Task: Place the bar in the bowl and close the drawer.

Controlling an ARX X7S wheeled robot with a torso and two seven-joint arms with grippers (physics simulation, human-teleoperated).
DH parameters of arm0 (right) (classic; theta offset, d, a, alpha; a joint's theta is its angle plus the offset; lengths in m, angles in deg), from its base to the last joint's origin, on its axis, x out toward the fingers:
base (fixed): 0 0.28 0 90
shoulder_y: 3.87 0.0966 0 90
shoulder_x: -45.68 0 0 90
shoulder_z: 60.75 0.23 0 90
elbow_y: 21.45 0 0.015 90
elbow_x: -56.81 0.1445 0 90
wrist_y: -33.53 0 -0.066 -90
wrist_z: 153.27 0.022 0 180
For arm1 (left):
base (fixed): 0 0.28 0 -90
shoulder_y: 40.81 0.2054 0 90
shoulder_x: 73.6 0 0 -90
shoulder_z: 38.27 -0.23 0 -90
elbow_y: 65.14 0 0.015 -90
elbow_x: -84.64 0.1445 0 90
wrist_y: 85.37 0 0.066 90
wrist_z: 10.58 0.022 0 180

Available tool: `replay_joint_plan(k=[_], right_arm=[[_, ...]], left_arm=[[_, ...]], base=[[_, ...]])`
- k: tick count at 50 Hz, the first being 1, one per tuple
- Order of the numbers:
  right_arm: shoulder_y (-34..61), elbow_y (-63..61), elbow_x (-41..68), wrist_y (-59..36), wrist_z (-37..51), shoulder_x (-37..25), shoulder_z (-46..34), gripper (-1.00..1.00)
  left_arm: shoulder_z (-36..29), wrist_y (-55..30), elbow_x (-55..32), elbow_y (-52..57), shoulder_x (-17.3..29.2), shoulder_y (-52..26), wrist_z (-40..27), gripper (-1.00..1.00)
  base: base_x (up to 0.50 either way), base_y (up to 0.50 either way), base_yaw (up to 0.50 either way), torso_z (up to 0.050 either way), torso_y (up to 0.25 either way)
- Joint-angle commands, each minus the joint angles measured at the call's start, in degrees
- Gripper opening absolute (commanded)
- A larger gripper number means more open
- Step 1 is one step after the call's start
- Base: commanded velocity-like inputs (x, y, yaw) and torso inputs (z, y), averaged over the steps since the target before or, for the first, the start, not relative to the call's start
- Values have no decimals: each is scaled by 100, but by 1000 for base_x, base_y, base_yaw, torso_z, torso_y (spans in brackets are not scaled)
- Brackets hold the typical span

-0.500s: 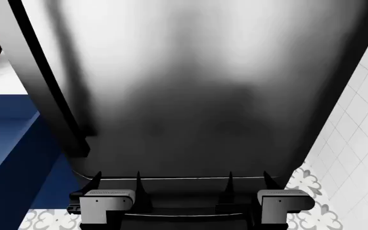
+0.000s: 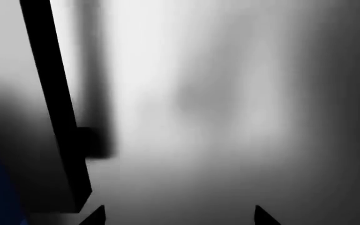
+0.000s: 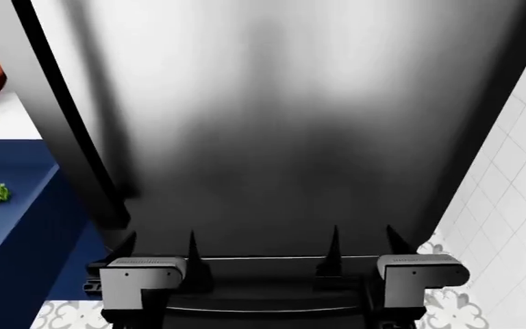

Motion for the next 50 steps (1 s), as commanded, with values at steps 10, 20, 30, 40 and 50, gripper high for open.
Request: replay_joint_plan(k=[10, 20, 30, 40, 50], right_arm=[[214, -3224, -146, -2699, 119, -522, -223, 100], [692, -4302, -122, -3913, 70, -628, -303, 100], [827, -4531, -67, -4113, 97, -703, -300, 100], [859, -4546, 1017, -3738, 1179, -1572, -487, 100], [1895, -4541, 3661, -3275, 3930, -3652, -1499, 100]], left_arm=[[294, -3496, -395, 3806, 719, -102, -221, 100], [456, -4049, -3184, 4628, 2423, -661, -2542, 100], [202, -3689, -3937, 4556, 3133, -889, -3402, 100], [77, -3487, -3824, 4490, 3239, -823, -3455, 100], [137, -3420, -3916, 4532, 3416, -744, -3601, 100]], base=[[0, 0, 0, 50, 0], [0, 0, 0, 50, 0], [0, 0, 0, 50, 0], [0, 41, 0, 50, 0], [57, 294, 0, 50, 0]])
